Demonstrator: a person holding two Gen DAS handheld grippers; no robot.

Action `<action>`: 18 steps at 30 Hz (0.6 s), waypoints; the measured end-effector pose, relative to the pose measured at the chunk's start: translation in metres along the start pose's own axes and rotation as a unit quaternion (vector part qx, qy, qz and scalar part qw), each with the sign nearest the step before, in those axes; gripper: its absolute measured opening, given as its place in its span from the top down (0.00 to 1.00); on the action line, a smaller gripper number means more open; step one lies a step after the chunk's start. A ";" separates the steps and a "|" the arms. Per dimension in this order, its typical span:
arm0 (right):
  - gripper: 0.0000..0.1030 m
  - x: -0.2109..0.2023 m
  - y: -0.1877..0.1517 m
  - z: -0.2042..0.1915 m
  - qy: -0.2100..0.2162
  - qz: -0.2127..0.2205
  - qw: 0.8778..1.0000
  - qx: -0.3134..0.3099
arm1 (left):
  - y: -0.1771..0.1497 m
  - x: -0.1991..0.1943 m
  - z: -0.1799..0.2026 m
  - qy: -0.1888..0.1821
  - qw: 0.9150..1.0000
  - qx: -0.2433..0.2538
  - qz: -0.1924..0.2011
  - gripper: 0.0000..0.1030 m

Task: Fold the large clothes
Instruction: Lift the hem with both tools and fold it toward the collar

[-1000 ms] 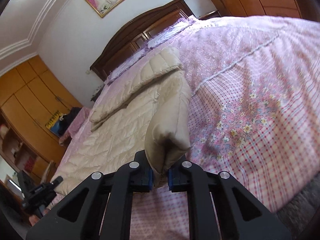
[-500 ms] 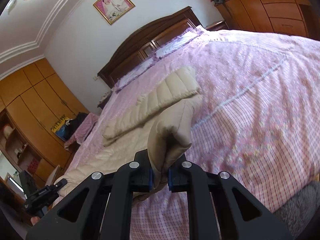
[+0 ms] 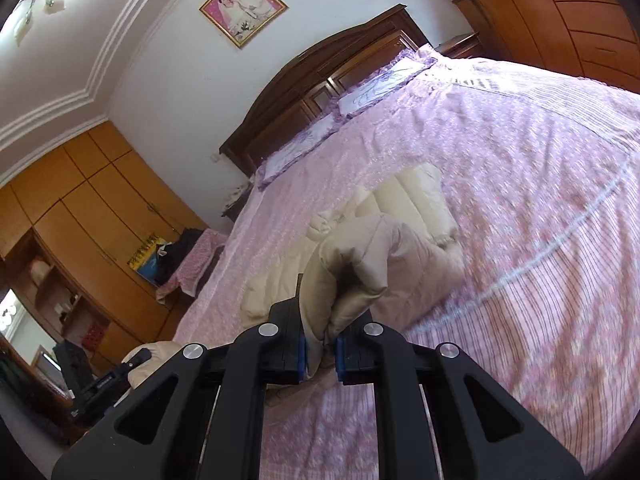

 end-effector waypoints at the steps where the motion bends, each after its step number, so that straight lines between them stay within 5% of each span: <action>1: 0.89 0.006 0.007 -0.002 0.000 -0.004 1.000 -0.001 | 0.007 0.005 -0.001 0.000 1.000 -0.002 -0.002 0.86; 8: 0.89 0.050 0.052 0.013 0.023 -0.032 0.998 0.048 | 0.049 0.047 -0.009 -0.014 1.000 -0.018 -0.013 0.86; 18: 0.89 0.133 0.102 0.008 -0.026 -0.033 0.999 0.008 | 0.104 0.142 -0.025 0.006 0.999 -0.018 -0.032 0.85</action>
Point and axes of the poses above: each gripper's, at about its wrist camera, not at the fingertips, and x roughly the way its jaws point, z to its right, y to its top, the point moved 2 cm from there along x, roughly the way its jaws point, and after that the axes turned 6 degrees about x, right-handed, at the moved point
